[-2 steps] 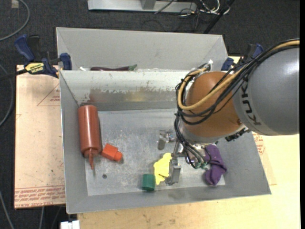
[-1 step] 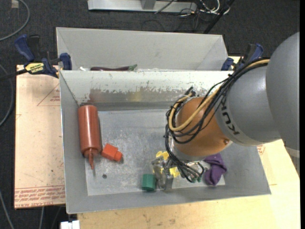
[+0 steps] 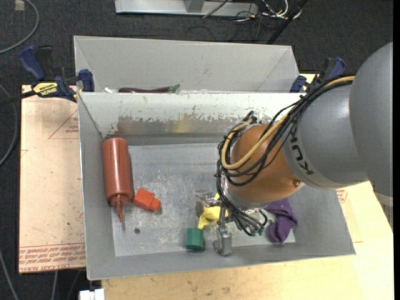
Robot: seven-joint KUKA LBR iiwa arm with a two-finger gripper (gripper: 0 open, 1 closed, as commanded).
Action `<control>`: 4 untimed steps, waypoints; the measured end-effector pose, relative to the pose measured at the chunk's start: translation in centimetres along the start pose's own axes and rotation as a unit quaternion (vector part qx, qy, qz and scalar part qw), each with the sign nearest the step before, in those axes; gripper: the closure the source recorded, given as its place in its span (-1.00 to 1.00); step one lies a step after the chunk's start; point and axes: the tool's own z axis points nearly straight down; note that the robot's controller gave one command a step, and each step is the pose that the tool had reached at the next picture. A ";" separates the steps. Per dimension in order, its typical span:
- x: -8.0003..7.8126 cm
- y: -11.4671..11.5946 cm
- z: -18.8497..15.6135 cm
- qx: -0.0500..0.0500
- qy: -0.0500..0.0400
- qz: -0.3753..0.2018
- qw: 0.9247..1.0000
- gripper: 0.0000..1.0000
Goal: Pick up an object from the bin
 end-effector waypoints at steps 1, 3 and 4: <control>0.5 0.1 0.3 -0.001 0.006 -0.001 1.000 1.00; 0.0 0.0 0.1 0.000 -0.003 0.000 1.000 -1.00; 0.9 -4.5 -0.7 -0.001 -0.003 0.007 1.000 -1.00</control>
Offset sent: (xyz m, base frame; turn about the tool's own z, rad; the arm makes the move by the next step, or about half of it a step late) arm 0.0000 0.0000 0.0000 0.0000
